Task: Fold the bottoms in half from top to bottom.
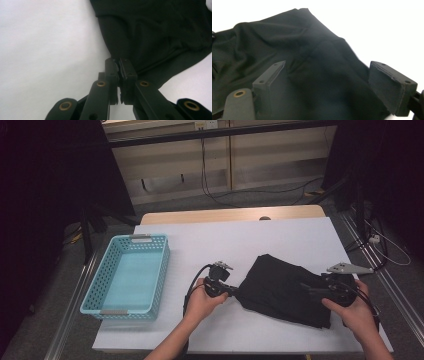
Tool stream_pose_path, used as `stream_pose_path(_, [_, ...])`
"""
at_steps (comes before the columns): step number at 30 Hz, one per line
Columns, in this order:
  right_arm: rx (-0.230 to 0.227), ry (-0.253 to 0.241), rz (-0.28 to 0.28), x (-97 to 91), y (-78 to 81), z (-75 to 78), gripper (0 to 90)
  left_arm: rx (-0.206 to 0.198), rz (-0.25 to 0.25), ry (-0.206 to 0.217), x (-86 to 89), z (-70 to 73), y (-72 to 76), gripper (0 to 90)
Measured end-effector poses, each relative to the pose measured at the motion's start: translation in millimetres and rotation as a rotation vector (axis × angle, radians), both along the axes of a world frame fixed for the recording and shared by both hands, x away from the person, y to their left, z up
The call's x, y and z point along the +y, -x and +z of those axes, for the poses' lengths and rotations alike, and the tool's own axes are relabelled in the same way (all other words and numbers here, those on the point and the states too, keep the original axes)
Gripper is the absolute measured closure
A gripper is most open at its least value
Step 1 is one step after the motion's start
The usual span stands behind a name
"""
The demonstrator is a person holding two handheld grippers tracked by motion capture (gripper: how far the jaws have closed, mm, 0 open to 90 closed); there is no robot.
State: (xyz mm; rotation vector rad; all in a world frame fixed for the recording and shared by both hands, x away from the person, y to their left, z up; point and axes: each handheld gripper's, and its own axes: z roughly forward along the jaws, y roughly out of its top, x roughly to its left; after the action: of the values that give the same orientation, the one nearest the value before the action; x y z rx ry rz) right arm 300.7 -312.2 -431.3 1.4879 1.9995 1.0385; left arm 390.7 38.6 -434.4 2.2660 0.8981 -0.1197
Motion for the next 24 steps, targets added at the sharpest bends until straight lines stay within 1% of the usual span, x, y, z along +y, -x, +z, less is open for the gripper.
stream_pose_path(3, [0.000,-0.002,-0.005,-1.5,0.6,-0.1,16.1,0.013,0.018,0.009,8.0,3.5,-4.7,86.7])
stream_pose_path(4, [0.000,-0.003,-0.005,-1.6,0.8,0.0,16.1,0.018,0.014,0.009,9.0,3.0,-4.7,86.5])
stream_pose_path(5, [-0.001,-0.002,-0.003,-1.6,0.8,0.1,16.1,0.018,0.014,0.011,8.6,2.6,-4.1,86.0])
stream_pose_path(6, [-0.002,-0.001,-0.003,-1.6,0.7,0.1,16.1,0.001,0.013,0.009,7.4,2.0,-2.9,84.6])
stream_pose_path(7, [-0.002,-0.001,-0.004,-1.4,0.5,0.2,16.1,-0.005,0.006,0.004,6.3,2.0,-2.4,81.3])
stream_pose_path(8, [-0.004,-0.001,-0.003,-1.4,0.4,0.3,16.1,-0.023,0.006,0.001,4.5,1.9,-1.3,74.8])
stream_pose_path(9, [-0.004,-0.002,-0.002,-1.1,0.3,0.4,16.1,-0.053,0.017,-0.006,2.5,1.8,0.6,64.1])
stream_pose_path(10, [-0.003,-0.003,-0.002,-0.4,0.5,0.7,16.1,-0.060,0.010,-0.016,1.3,1.7,1.6,62.4])
stream_pose_path(11, [-0.003,-0.003,0.001,-0.1,0.5,0.7,16.1,-0.068,0.003,-0.023,0.0,0.8,2.5,64.6])
stream_pose_path(14, [0.001,-0.004,0.006,1.1,0.8,0.5,16.1,-0.088,0.013,-0.039,-2.4,-3.4,3.5,49.1])
stream_pose_path(15, [0.002,-0.003,0.007,1.3,0.8,0.5,16.1,-0.082,0.013,-0.044,-2.9,-6.0,3.5,47.6])
stream_pose_path(18, [0.003,-0.003,0.008,1.5,0.7,0.1,16.1,-0.070,0.010,-0.052,-5.0,-10.2,4.9,47.7])
stream_pose_path(19, [0.002,-0.004,0.009,1.2,0.5,0.0,16.1,-0.077,0.012,-0.056,-6.4,-10.0,6.8,47.2])
stream_pose_path(22, [0.004,-0.004,0.009,1.1,0.1,-0.6,16.1,-0.072,0.014,-0.053,-9.6,-10.4,12.0,53.0])
stream_pose_path(23, [0.007,-0.007,0.009,1.6,-0.1,-1.0,16.0,-0.058,0.014,-0.053,-10.6,-9.8,12.7,57.0])
stream_pose_path(24, [0.010,-0.012,0.013,1.9,-0.2,-1.0,15.9,-0.028,0.018,-0.040,-11.4,-9.7,13.3,61.5])
